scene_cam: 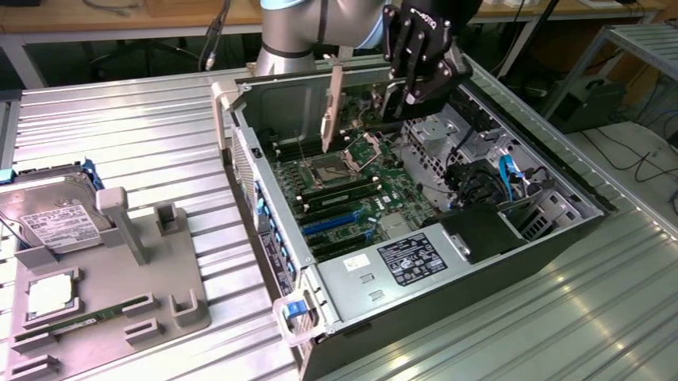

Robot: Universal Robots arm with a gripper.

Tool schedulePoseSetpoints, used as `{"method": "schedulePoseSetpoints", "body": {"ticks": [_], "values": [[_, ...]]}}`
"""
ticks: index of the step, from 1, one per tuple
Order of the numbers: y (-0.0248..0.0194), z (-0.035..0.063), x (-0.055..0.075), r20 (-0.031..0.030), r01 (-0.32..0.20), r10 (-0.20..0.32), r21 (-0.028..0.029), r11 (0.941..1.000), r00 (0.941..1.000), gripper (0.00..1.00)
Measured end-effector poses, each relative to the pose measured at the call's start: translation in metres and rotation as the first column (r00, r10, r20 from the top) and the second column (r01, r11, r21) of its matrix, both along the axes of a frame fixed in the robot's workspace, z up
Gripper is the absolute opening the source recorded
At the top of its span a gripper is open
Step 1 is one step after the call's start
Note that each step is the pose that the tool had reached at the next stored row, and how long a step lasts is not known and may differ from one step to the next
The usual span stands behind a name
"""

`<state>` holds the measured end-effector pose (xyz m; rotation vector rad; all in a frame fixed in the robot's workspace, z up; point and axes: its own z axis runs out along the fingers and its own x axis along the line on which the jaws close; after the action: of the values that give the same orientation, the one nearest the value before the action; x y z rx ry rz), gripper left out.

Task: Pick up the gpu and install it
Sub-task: 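Insert the gpu into the slot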

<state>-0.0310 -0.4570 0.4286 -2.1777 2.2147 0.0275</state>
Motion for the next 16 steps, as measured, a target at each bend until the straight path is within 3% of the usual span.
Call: {"method": "schedulePoseSetpoints", "body": {"ticks": [11,16], "values": [[0.0023,-0.0193,-0.003,-0.0010,0.040,-0.040,-0.0018,0.9992,0.9992,0.28],[0.0077,-0.0243,-0.007,-0.0024,0.039,-0.039,-0.0023,0.9993,0.9993,0.28]]}}
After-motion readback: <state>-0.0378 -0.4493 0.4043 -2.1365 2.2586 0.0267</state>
